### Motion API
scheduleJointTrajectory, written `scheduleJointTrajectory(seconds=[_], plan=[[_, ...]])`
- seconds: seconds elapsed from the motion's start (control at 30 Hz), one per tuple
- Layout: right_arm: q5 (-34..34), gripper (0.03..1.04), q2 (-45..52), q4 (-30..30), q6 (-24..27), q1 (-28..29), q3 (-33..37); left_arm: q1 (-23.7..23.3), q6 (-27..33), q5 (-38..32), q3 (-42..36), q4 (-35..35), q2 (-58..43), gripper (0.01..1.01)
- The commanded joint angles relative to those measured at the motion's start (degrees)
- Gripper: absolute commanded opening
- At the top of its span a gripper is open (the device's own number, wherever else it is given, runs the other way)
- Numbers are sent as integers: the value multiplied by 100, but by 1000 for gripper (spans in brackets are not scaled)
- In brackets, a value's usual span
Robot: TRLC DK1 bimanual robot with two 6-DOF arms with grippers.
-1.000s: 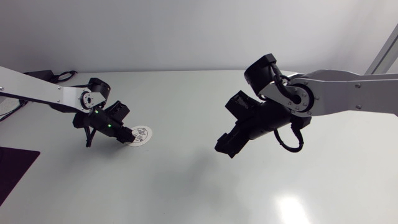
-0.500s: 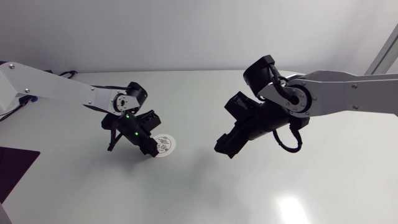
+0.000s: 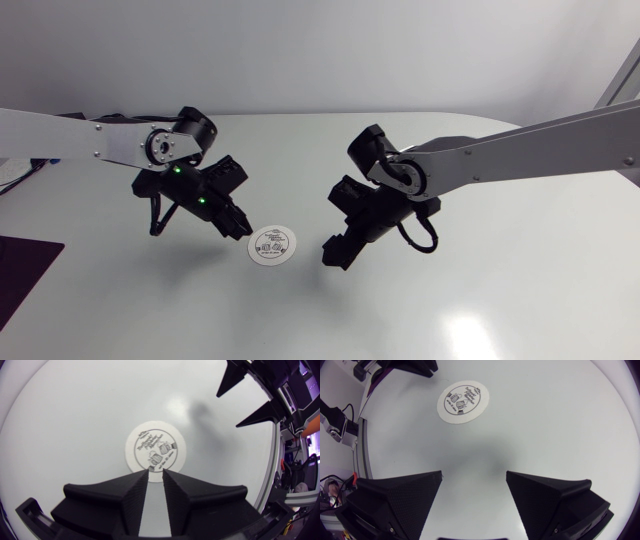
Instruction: Turn the coaster over.
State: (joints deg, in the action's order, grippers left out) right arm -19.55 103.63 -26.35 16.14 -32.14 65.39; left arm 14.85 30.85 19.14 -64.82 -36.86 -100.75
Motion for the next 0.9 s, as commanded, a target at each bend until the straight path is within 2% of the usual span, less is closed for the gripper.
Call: scheduleJointTrajectory(seconds=[0.0, 0.13, 0.17, 0.23, 0.3, 0.33, 0.37, 0.47, 0.87], plan=[[-49, 690, 245, 25, 117, -152, 326, -228, 140, 20, 118, -40, -41, 238], [-49, 170, 544, 7, 117, -310, 704, -387, 140, 2, 101, -40, -217, 251], [-49, 87, 640, -11, 135, -337, 800, -387, 123, -6, 101, -32, -252, 282], [-66, 64, 816, -81, 196, -363, 985, -378, 97, -33, 74, -23, -323, 469], [-154, 52, 948, -151, 267, -398, 1152, -325, 79, -121, 57, -14, -410, 749], [-189, 49, 1010, -213, 302, -416, 1231, -307, 70, -147, 39, -5, -472, 854], [-216, 48, 1089, -230, 319, -425, 1310, -281, 61, -165, 22, -14, -533, 907], [-251, 48, 1344, -380, 425, -460, 1539, -272, 44, -173, -49, -14, -709, 970], [-541, 48, 2020, -652, 574, -477, 2286, -193, -9, -156, -365, -58, -1149, 966]])
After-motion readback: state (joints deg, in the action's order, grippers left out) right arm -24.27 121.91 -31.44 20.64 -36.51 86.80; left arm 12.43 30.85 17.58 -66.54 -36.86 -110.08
